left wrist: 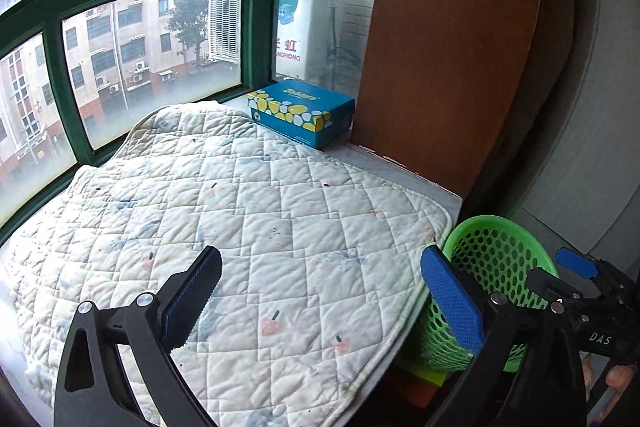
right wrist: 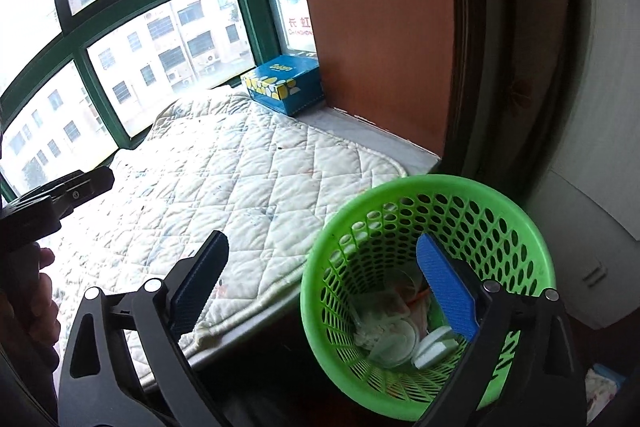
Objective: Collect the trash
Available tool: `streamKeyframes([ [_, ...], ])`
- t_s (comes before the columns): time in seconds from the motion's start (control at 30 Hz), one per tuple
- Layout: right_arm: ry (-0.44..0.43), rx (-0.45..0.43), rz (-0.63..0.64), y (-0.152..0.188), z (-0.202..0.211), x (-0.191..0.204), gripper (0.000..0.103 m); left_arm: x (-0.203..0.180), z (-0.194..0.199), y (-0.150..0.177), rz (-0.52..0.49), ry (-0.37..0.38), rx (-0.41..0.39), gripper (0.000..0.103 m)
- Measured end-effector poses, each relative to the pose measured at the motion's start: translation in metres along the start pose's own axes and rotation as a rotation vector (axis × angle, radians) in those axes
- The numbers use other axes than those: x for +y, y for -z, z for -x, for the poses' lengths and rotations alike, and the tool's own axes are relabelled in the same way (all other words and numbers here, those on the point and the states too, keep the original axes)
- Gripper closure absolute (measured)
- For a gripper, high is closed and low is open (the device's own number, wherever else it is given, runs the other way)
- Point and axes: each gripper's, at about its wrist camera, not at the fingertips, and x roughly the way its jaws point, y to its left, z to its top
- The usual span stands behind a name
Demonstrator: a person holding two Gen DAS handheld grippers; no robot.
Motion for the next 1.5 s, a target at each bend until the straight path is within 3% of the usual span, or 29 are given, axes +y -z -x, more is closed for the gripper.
streamKeyframes([
  [0.37,-0.012,-0.058,0.021,-0.01,0.0,0.02,0.005,0.037,0.019,0.004,0.074,-0.101,-0.039,0.007],
  [0.67,-0.002,-0.109,0.045,-0.013,0.004,0.031,0.005,0.053,0.028,0.012,0.116,-0.135,-0.057,0.007],
  [1.0,-0.016,-0.102,0.042,-0.01,0.002,0.035,0.005,0.051,0.03,0.019,0.117,-0.191,-0.078,0.007],
  [1.5,-0.024,-0.094,0.028,-0.002,0.0,0.034,0.005,0.044,0.036,0.022,0.105,-0.219,-0.108,0.007],
])
